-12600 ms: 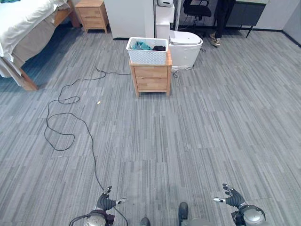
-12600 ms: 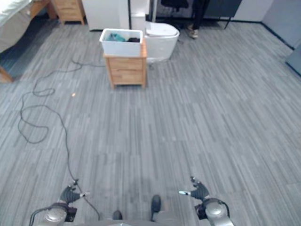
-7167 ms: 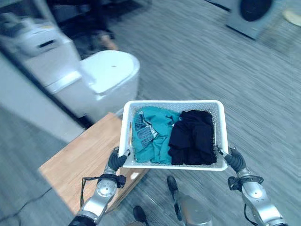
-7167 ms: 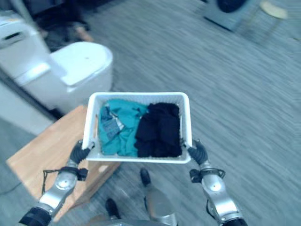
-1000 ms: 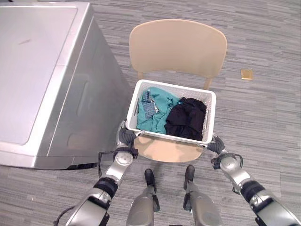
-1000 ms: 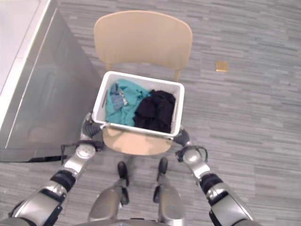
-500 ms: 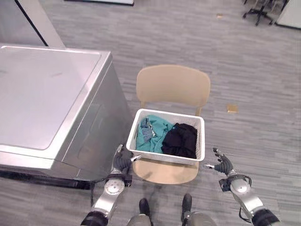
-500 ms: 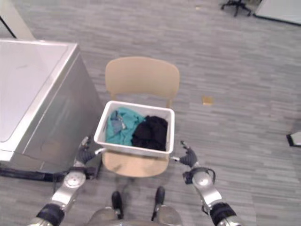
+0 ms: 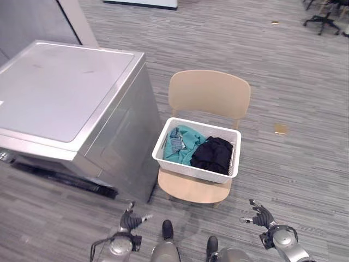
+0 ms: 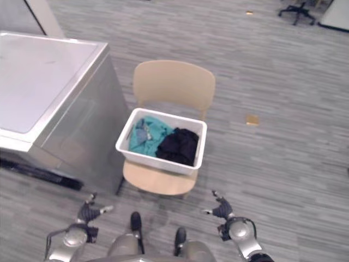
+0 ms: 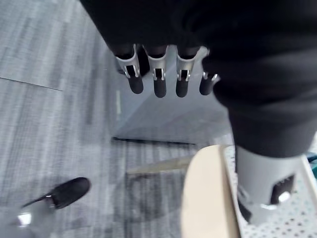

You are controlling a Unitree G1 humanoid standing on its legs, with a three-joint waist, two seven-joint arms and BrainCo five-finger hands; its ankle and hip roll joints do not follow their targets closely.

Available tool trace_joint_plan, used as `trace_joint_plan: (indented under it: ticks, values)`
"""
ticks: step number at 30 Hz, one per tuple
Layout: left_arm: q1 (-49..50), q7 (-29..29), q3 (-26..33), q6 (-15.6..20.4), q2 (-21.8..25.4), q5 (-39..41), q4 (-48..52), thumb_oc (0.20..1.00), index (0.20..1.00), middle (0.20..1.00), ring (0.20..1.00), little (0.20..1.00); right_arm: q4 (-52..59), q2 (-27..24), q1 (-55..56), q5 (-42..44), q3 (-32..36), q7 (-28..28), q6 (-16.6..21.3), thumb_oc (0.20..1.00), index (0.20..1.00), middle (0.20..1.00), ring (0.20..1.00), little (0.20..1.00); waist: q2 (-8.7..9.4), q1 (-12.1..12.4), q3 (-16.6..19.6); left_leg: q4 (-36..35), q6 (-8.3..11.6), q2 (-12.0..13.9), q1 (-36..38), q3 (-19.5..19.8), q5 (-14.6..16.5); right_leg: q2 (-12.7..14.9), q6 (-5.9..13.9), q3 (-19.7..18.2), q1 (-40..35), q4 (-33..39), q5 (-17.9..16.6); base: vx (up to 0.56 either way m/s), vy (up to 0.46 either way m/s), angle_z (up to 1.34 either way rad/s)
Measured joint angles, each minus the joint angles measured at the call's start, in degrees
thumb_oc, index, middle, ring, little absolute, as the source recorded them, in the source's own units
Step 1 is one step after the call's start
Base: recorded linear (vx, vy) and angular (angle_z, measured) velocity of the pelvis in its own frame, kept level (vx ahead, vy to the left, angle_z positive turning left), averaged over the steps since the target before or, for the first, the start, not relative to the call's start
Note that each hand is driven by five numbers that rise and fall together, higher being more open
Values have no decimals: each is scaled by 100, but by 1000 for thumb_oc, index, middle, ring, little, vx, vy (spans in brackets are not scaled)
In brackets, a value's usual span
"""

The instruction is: Grab the laundry basket,head to the washer,open it,put in the laundry and shut it.

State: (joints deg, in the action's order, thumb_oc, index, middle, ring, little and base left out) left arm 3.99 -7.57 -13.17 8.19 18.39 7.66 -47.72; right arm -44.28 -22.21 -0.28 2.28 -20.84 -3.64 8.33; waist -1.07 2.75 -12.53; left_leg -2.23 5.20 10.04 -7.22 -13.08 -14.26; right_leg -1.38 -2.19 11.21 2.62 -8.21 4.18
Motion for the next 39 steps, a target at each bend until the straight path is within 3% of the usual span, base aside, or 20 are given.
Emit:
trace_joint_plan:
  ticks: [4,6,8,10,11,12,13,14,15,18,20,21,24,26,29,31,32,34,36,39]
  values:
    - [-78,-25,1,2,-88,-3,-433,1000,1000,1000,1000,1000,52,49,-24,-1,-246,15,1,1000,1000,1000,1000,1000,149,-66,-64,240,83,-137,66,-219,569,277,-245,429,4,321,-250,-130,80,51]
    - [-407,-149,21,12,-142,6,-650,1000,1000,1000,1000,1000,55,58,-26,-2,-249,15,1,1000,1000,1000,1000,1000,291,-161,-127,496,170,-80,321,-313,847,517,-165,740,-136,655,-492,-23,163,88]
    - [-552,-193,14,14,-229,9,-673,1000,1000,1000,1000,1000,56,45,35,-2,-246,16,0,1000,1000,1000,1000,1000,298,-329,-123,499,282,140,578,-726,928,583,-107,1068,-351,979,-577,18,197,105]
    - [-610,-229,-11,28,-318,9,-601,1000,1000,1000,1000,1000,51,36,23,-2,-216,16,0,1000,1000,1000,1000,1000,201,-382,-90,330,253,375,849,-870,908,595,-10,1121,-360,1023,-561,40,218,91]
    - [-737,-254,-19,17,-436,12,-620,1000,1000,1000,1000,1000,38,38,25,-1,-210,-4,-8,1000,1000,1000,1000,1000,157,-530,-68,310,275,567,858,-1607,918,710,122,1571,-433,1100,-705,104,156,106]
    - [-794,-271,-47,29,-483,12,-580,1000,1000,1000,1000,1000,33,29,38,-1,-198,1,-27,1000,1000,1000,1000,1000,143,-531,-65,244,234,576,866,-1646,890,755,199,1629,-426,1071,-695,159,242,97]
    - [-811,-282,-76,32,-526,12,-505,1000,1000,1000,1000,1000,31,3,43,-2,-218,14,-45,1000,1000,1000,1000,1000,55,-500,-34,186,28,599,905,-1637,734,754,295,1644,-388,992,-704,254,331,44]
    - [-785,-280,-128,26,-589,9,-533,1000,1000,1000,1000,1000,21,9,-16,2,-192,-21,-85,1000,1000,1000,1000,1000,-104,-453,18,60,43,586,971,-1604,996,772,475,1742,-403,901,-715,196,261,39]
    - [-797,-281,-144,17,-566,8,-586,1000,1000,1000,1000,1000,-23,84,-23,2,-177,-42,-107,1000,1000,1000,1000,1000,-12,-436,28,27,61,474,972,-1561,1019,940,549,1781,-384,763,-675,248,374,71]
    - [-755,-286,-219,6,-379,3,-621,1000,1000,1000,1000,1000,5,289,34,2,-234,-16,-114,1000,1000,1000,1000,1000,298,-356,197,152,-233,-112,938,-1308,1272,1581,758,1513,-259,268,-505,128,246,51]
    - [-703,-282,-219,4,-262,0,-603,1000,1000,1000,1000,1000,63,363,-23,2,-237,-13,-99,1000,1000,1000,1000,1000,340,-303,215,208,-372,-334,929,-1273,1370,1821,762,1360,-198,30,-506,160,378,28]
    - [-696,-279,-216,3,-141,-2,-607,1000,1000,1000,1000,1000,56,455,-250,4,-321,-9,-162,1000,1000,1000,1000,1000,369,-253,201,361,-536,-583,882,-1237,1543,2190,858,1182,69,-681,-583,197,371,32]
    - [-712,-281,-215,3,-49,-5,-611,1000,1000,1000,1000,1000,202,536,-469,8,-664,12,-178,1000,1000,1000,1000,1000,379,-279,167,209,-701,-818,1112,-1048,1654,2522,881,347,732,-2084,-604,127,154,28]
    - [-706,-293,-204,10,-22,-3,-611,1000,1000,1000,1000,1000,582,677,-517,29,-768,68,-169,1000,1000,1000,1000,1000,304,-242,126,49,-783,-790,1174,-931,1611,1964,844,54,960,-2010,-36,125,65,29]
    - [-692,-285,-166,6,-11,2,-621,1000,1000,1000,1000,1000,1011,726,-715,73,-952,109,-92,1000,1000,1000,1000,1000,296,-267,10,18,-740,-724,1108,-743,1515,1023,634,-74,1181,-1385,146,88,-21,44]
    - [-609,-262,-167,16,-145,1,-650,1000,1000,1000,1000,1000,1065,702,-869,135,-1081,103,-90,1000,1000,1000,1000,1000,356,-261,-2,31,-676,-908,1041,-346,1546,790,537,-114,1207,-1013,20,156,-73,109]
    - [-541,-256,-194,17,-284,1,-666,1000,1000,1000,1000,1000,1049,625,-953,235,-1169,118,-91,1000,1000,1000,1000,1000,205,-214,-5,26,-647,-856,1026,-38,1540,633,466,-111,913,-646,-210,114,-62,95]
    - [-416,-218,-190,14,-284,2,-603,1000,1000,1000,1000,1000,1032,660,-1196,279,-1213,120,-101,1000,1000,1000,1000,1000,68,-27,-36,32,-619,-776,1004,-5,1527,536,434,-56,883,-484,-234,84,-43,37]
    - [-236,-217,-188,-4,-254,3,-618,1000,1000,1000,1000,1000,1013,706,-1448,283,-1227,124,-89,1000,1000,1000,1000,1000,-49,79,-44,44,-614,-724,926,-7,1521,475,243,-4,909,-435,-348,54,-45,2]
    - [-140,-161,-205,-1,-258,0,-628,1000,1000,1000,1000,1000,990,673,-1776,284,-1382,94,-106,1000,1000,1000,1000,1000,-165,159,-45,159,-617,-655,817,136,1518,434,218,201,745,-193,-363,8,-47,28]
